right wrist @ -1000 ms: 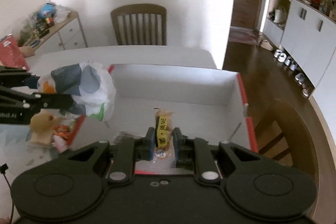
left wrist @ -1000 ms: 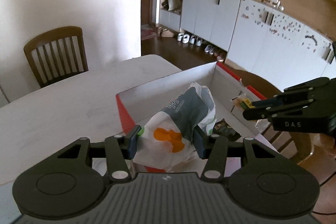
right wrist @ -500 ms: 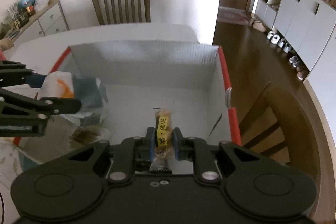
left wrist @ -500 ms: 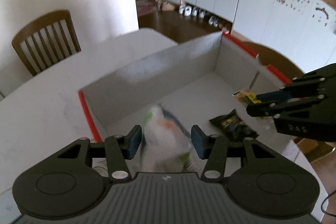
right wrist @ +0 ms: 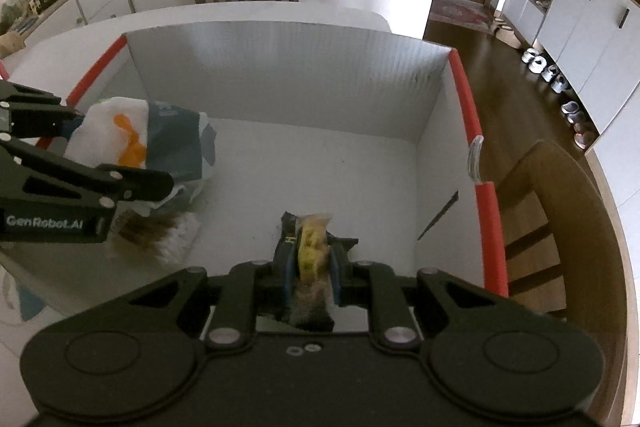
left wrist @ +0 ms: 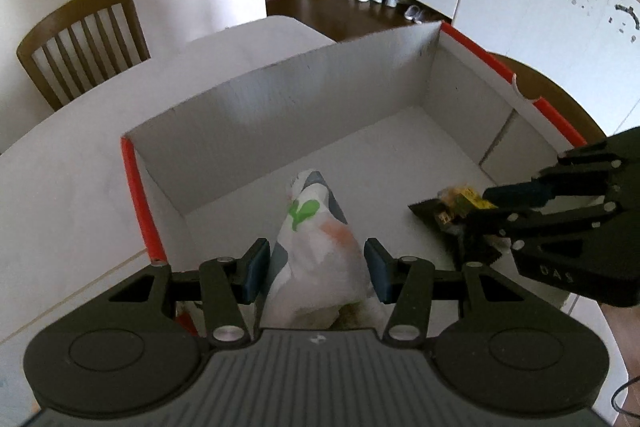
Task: Organize objects
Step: 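Carry both held items into the red box and open both tools, then withdraw both tools from the box back over the pile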
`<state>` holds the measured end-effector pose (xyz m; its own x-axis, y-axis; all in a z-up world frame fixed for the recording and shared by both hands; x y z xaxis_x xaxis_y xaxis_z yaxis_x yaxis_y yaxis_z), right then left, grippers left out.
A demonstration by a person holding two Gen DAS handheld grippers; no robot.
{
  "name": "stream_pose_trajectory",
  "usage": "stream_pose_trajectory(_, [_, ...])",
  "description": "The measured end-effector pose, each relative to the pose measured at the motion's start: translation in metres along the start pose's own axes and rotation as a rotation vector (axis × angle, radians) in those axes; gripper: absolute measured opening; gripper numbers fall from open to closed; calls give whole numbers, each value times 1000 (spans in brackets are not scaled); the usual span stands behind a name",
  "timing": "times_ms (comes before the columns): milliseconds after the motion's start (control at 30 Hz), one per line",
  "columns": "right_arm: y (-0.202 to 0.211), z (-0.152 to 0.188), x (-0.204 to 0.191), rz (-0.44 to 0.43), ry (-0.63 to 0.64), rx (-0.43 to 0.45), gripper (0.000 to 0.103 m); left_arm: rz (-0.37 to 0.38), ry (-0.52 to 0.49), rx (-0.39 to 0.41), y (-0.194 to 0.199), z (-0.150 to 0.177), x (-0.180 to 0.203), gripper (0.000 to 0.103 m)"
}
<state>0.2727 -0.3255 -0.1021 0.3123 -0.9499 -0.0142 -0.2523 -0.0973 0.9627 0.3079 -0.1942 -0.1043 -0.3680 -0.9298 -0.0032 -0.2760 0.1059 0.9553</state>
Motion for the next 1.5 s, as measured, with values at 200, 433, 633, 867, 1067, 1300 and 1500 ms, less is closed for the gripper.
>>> stream_pose_trajectory(200, [0,3,-1,-11,13,-1,26,-7,-30,3,0,2,7,62])
stream_pose_trajectory(433, [15,8,0,-35,17,40,41,3,-39,21,6,6,13,64])
stream_pose_trajectory(633, [33,16,1,-46,24,76,49,27,-28,57,21,12,12,64])
stream_pose_trajectory(867, [59,20,-6,-63,36,116,54,53,-4,110,45,24,7,64])
stream_pose_trajectory(1067, [77,27,-20,-65,47,149,58,70,1,159,68,39,4,64])
stream_pose_trajectory(1300, [97,32,-43,-78,53,186,64,76,6,212,96,60,-7,64])
stream_pose_trajectory(1500, [109,37,-71,-95,81,213,70,81,-2,235,114,84,-25,64])
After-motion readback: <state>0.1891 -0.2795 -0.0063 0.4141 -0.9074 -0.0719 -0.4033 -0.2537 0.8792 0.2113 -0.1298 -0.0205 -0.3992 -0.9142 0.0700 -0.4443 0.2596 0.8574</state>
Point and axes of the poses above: each gripper's, at about its wrist camera, not at the fingertips, and y roughly against the way its jaws point, x to its right, z to its underside, the point moved 4 cm from there along -y, roughly the way its jaws point, and after that the axes turned 15 degrees about -x, right-handed, at the moved point
